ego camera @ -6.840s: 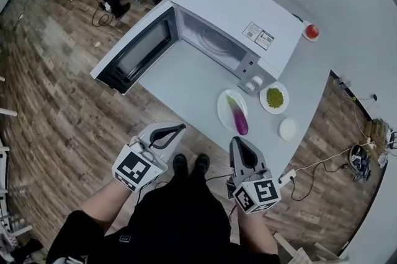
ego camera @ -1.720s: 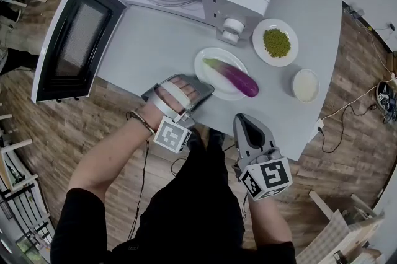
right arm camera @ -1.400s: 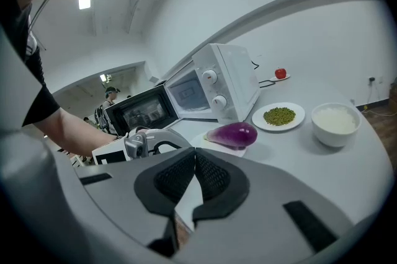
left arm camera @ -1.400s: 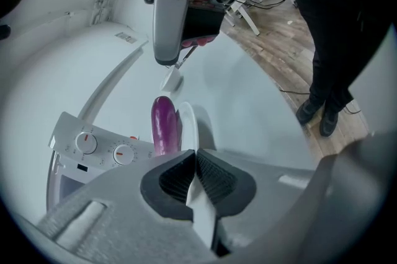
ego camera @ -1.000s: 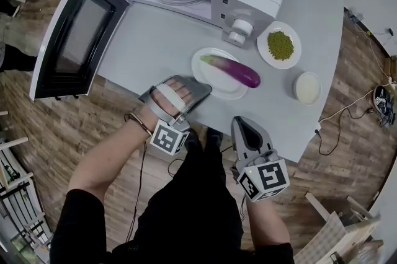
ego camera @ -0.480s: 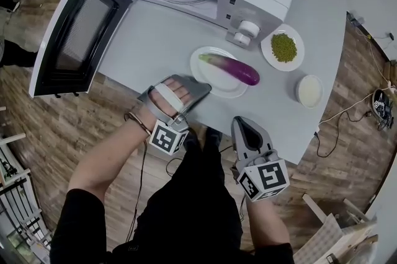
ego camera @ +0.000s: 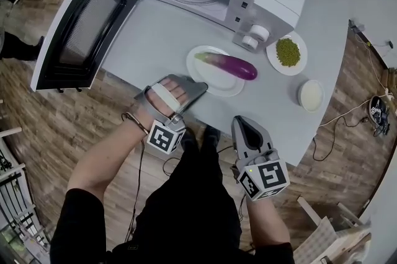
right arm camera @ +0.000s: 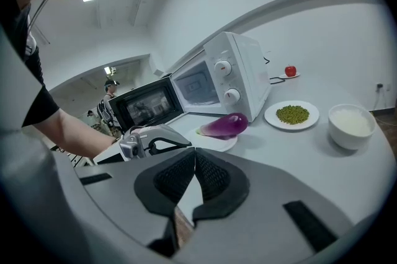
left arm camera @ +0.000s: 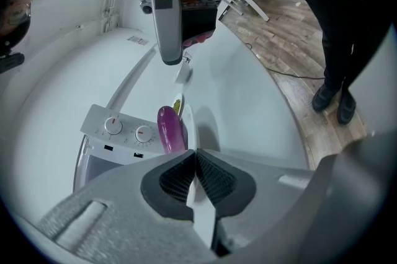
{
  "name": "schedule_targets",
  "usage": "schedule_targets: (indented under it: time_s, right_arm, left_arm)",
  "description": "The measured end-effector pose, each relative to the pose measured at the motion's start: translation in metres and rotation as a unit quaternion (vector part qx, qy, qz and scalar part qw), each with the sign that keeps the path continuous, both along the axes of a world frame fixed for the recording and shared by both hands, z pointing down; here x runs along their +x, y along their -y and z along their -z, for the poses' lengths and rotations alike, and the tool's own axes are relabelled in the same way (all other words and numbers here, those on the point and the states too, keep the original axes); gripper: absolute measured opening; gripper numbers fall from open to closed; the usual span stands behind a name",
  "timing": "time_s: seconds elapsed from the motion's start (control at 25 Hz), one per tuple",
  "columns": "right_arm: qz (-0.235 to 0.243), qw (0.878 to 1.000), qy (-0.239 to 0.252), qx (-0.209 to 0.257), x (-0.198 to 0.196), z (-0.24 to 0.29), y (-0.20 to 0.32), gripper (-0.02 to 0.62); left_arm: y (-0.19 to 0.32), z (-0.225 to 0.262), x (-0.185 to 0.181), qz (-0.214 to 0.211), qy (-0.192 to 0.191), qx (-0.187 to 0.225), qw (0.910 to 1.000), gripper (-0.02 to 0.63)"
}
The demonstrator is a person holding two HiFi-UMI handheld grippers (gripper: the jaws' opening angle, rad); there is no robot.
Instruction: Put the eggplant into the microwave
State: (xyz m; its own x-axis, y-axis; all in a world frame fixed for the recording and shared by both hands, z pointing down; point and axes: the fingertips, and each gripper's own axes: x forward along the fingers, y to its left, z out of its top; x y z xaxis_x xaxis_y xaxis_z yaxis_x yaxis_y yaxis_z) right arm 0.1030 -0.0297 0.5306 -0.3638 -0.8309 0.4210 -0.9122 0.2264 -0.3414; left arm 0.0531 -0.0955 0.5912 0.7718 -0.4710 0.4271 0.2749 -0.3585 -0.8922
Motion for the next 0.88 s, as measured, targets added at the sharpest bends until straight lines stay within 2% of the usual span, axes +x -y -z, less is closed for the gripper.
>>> schedule_targets:
  time_s: [0.4, 0.88]
  right_arm:
    - [0.007, 1.0, -0.016, 0.011, -0.018, 0.021, 0.017, 0.015]
    - [0.022, 0.999, -0.026, 0.034, -0.054, 0.058, 0.05, 0.015]
  left_arm:
    - [0.016, 0.022, -0.026, 0.018, -0.008, 0.009, 0.9998, 0.017]
    - [0.046, 0.063, -0.081, 0.059, -0.015, 0.026, 0.9978, 0.017]
